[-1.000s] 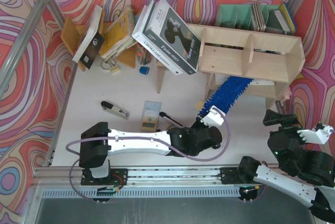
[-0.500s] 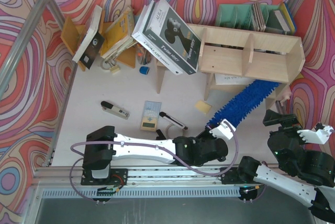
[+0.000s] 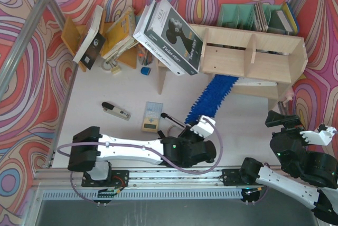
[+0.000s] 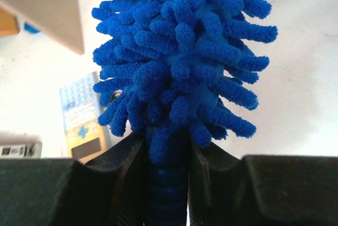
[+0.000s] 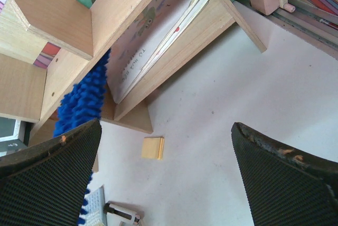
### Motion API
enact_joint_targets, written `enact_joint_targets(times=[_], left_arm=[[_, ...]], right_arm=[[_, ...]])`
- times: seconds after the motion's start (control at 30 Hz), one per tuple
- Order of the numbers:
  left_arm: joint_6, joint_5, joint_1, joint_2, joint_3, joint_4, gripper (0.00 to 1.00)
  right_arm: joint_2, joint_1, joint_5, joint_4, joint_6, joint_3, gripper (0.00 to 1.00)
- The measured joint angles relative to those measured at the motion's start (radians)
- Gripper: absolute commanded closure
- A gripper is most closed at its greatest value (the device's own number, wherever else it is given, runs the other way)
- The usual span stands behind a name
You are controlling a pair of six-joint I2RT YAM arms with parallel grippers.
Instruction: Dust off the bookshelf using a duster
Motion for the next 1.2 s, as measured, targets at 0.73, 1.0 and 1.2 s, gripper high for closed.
enact_joint_targets(times=[0.73, 1.0, 1.2], left_arm=[[-0.123, 0.000, 0.010, 0.020, 0.014, -0.119, 1.00], [-0.178, 0.023, 0.024, 0.018, 0.006, -0.151, 1.00], [-0.203, 0.060, 0.024, 0.018, 0.006, -0.170, 1.00]], right_arm=[[0.000, 0.000, 0.000, 0.000, 0.000, -0.002, 0.01], [0.000, 0.000, 0.000, 0.000, 0.000, -0.002, 0.01], [0.000, 0.000, 0.000, 0.000, 0.000, -0.002, 0.01]])
